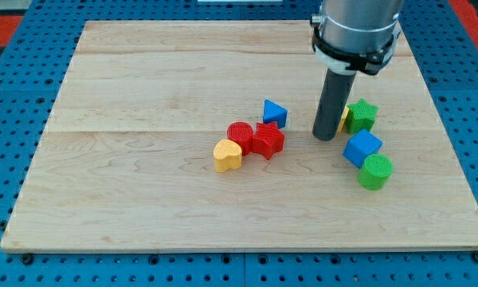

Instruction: Make a group with the blocks

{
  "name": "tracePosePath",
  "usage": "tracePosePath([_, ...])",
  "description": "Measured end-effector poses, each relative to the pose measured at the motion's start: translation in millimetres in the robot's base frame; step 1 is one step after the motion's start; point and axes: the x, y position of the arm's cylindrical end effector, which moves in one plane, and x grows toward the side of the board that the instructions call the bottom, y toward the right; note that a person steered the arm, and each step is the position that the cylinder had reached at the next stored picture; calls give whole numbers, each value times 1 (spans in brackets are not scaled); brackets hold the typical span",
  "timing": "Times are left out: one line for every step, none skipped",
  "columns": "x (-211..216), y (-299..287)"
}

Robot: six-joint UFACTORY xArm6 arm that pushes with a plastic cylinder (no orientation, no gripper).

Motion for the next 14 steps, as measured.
tracePosePath([-34,1])
tracePosePath([-59,6])
tracePosePath([-77,27])
tracePosePath([-97,30])
tracePosePath([-106,11])
tracePosePath([-106,77])
tracePosePath([-100,119])
tracePosePath([-83,157])
tracePosePath([-71,185])
tracePosePath([-70,144])
tracePosePath([-66,126])
tracePosePath([-66,97])
tracePosePath([-67,75])
tracePosePath([-86,82])
